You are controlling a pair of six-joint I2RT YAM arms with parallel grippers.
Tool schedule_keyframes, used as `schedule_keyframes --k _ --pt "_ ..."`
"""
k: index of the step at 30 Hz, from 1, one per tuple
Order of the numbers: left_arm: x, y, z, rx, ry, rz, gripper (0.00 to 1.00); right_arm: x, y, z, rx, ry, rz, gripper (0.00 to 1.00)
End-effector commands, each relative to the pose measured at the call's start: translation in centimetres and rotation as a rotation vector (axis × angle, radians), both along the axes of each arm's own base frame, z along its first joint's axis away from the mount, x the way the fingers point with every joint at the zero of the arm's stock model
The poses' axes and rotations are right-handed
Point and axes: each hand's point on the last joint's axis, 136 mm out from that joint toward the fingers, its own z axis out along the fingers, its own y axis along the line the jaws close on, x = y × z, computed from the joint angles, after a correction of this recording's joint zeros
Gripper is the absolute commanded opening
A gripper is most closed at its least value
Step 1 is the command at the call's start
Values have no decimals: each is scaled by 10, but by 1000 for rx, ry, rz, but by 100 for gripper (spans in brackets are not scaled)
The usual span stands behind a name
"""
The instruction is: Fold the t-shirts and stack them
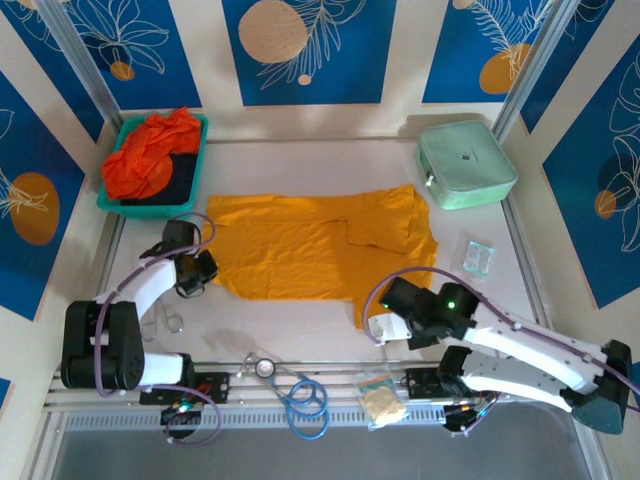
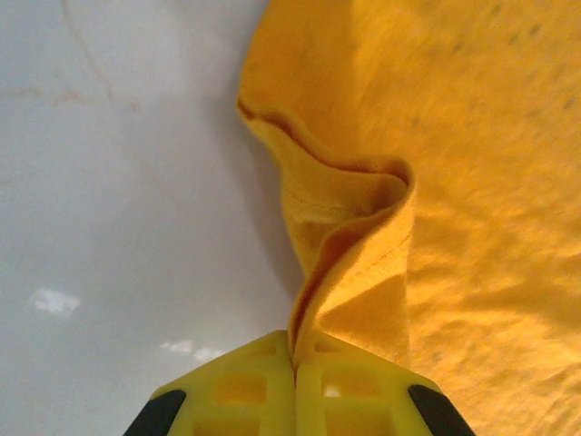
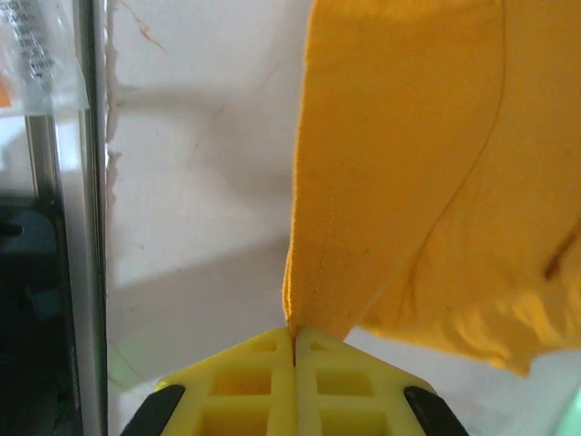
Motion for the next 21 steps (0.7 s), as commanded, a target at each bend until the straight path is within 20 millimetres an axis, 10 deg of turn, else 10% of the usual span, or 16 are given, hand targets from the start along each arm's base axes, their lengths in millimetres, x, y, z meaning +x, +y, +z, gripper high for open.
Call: schedule_keyframes --k 1,10,21 --pt "-25 3 -7 21 69 -2 0 -7 -28 12 -55 -38 -59 0" --pt "-57 19 25 89 38 57 0 17 -6 33 37 -200 -57 0" --pt "-24 24 58 134 4 42 0 104 31 51 154 -353 -110 0"
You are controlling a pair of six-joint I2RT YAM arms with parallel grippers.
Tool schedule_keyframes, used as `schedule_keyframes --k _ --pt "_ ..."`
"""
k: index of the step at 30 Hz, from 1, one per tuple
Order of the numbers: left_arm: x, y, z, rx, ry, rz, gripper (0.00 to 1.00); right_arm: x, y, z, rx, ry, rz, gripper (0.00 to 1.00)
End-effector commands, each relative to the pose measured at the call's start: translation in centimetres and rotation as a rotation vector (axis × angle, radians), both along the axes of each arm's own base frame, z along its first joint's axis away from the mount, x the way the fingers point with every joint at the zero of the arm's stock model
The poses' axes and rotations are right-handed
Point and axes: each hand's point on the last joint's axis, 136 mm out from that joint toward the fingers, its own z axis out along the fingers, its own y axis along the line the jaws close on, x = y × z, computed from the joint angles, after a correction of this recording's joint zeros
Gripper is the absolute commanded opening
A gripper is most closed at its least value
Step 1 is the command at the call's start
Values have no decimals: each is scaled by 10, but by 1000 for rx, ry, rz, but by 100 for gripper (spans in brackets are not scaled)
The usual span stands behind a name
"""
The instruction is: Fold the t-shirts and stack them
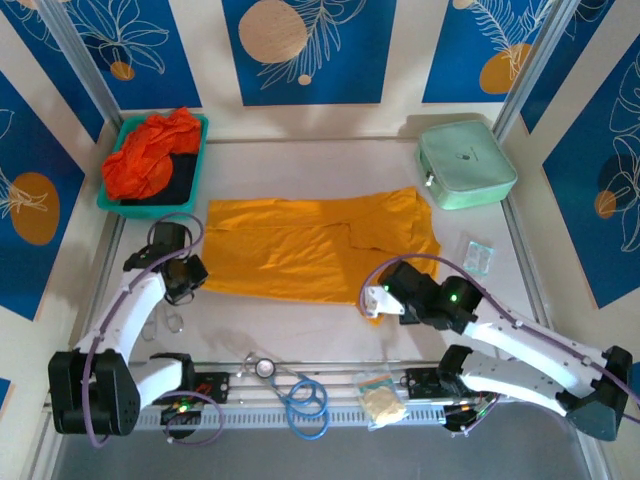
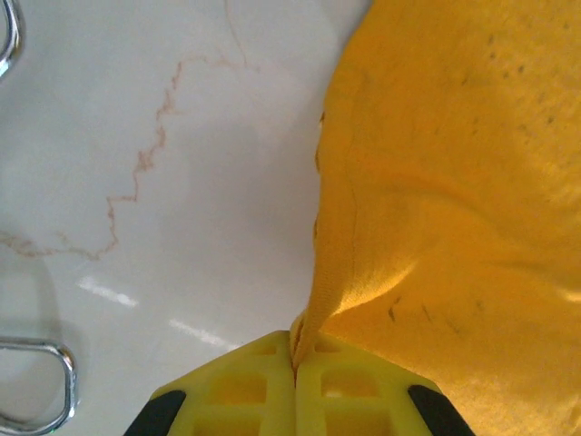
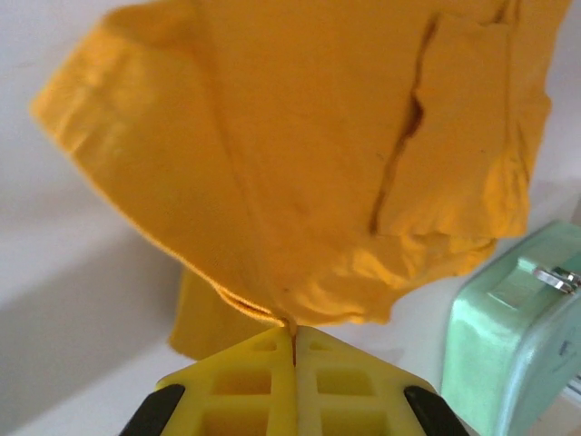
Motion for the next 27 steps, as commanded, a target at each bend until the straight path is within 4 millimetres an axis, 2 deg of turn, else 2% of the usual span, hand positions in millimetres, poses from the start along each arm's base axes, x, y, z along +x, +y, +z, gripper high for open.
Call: schedule_keyframes --k 1,7,12,19,27 --pt "10 6 10 43 2 -4 0 39 22 29 104 -104 50 0" --pt "32 3 7 35 8 -19 0 92 30 58 184 -132 49 0" --pt "49 3 0 40 26 -29 0 134 35 63 222 -117 65 0" --pt "77 5 -7 64 52 -40 0 188 32 54 217 -81 60 0" --pt "100 12 -17 110 97 -33 0 223 23 31 228 -40 -4 0"
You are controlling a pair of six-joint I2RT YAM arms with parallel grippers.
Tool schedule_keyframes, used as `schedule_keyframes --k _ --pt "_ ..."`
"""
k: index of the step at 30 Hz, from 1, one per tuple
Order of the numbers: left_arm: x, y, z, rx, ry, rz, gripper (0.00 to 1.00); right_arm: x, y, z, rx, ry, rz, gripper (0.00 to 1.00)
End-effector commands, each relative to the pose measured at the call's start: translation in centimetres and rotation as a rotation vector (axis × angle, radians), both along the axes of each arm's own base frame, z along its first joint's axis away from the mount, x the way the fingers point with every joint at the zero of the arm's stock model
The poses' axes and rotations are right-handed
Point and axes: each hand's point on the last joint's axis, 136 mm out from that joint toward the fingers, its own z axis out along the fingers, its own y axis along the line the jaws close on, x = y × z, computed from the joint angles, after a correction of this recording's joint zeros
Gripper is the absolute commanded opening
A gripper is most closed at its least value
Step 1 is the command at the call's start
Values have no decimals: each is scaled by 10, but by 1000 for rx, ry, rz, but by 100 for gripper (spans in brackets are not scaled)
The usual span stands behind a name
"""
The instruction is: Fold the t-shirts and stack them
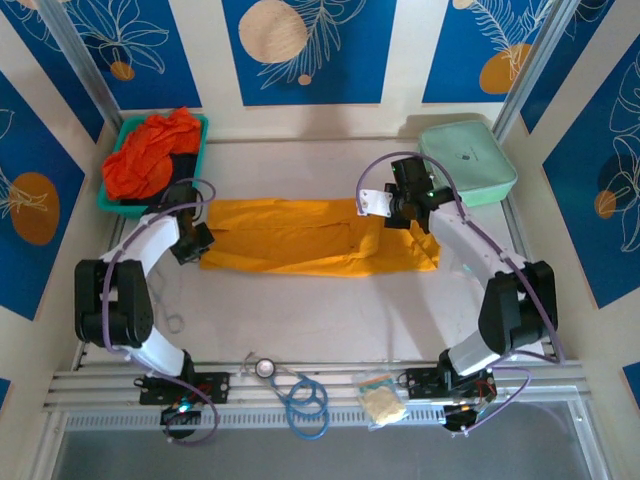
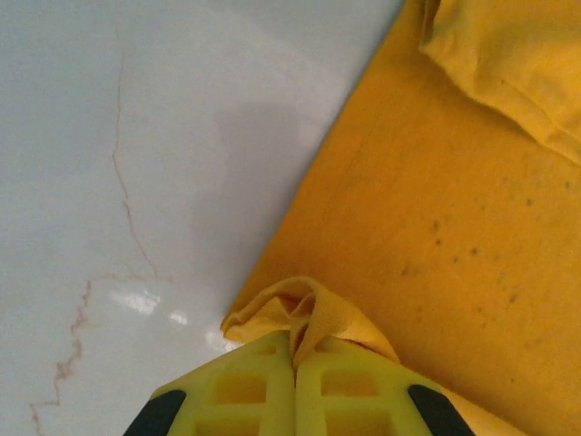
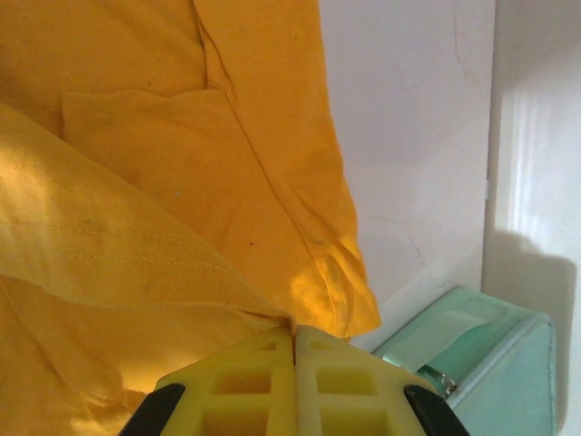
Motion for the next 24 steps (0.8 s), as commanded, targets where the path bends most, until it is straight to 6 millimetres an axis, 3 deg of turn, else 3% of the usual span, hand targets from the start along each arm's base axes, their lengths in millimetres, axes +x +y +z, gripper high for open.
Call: schedule_keyframes --k 1,8,17,24 --pt "10 6 -1 42 14 -4 0 18 3 3 44 -17 -8 0" --pt "20 10 -11 68 57 -4 0 41 -13 -8 64 -8 -129 0" --pt "27 10 -10 67 72 1 0 52 -29 -10 114 -6 -233 0" --pt "32 10 -12 65 78 14 0 59 -40 -24 129 23 -322 0"
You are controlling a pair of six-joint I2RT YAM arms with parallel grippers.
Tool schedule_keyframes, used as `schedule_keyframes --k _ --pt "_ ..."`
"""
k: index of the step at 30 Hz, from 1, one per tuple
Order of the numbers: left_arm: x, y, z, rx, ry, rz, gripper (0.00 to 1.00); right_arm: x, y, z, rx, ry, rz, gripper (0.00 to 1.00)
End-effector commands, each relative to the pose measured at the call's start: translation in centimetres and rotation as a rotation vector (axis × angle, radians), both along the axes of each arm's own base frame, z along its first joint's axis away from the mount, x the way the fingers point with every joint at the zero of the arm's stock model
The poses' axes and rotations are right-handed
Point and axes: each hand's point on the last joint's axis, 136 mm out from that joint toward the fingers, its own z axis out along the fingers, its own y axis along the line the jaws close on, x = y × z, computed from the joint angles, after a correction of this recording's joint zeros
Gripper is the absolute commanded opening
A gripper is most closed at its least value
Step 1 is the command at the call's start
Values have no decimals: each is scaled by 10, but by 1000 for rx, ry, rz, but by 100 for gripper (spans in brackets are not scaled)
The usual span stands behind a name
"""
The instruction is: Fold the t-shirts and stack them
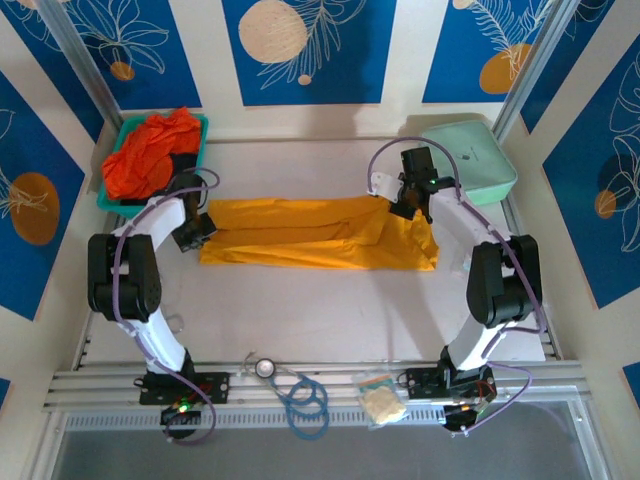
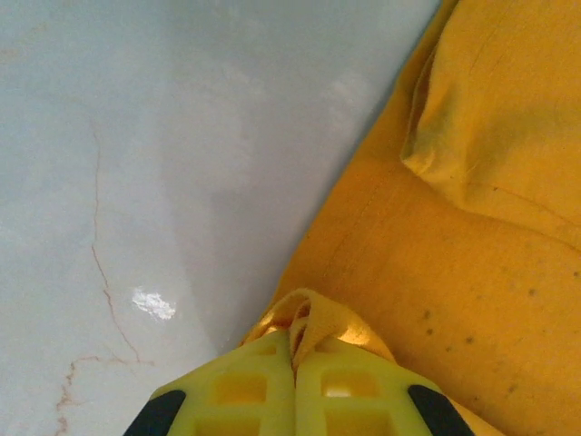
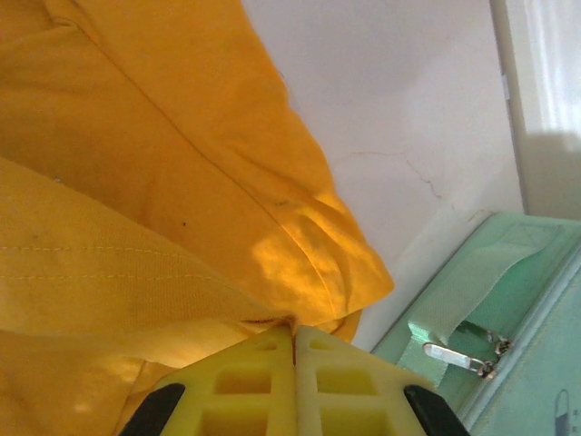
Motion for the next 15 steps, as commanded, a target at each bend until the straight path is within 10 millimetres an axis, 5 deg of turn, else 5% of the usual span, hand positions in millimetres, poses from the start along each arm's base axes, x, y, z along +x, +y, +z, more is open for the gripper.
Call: schedule_keyframes --k 1,15 --pt "0 4 -3 20 29 11 0 13 -4 2 39 -11 -73 0" --pt "4 5 -11 25 43 22 2 33 -8 -6 58 -23 -149 0"
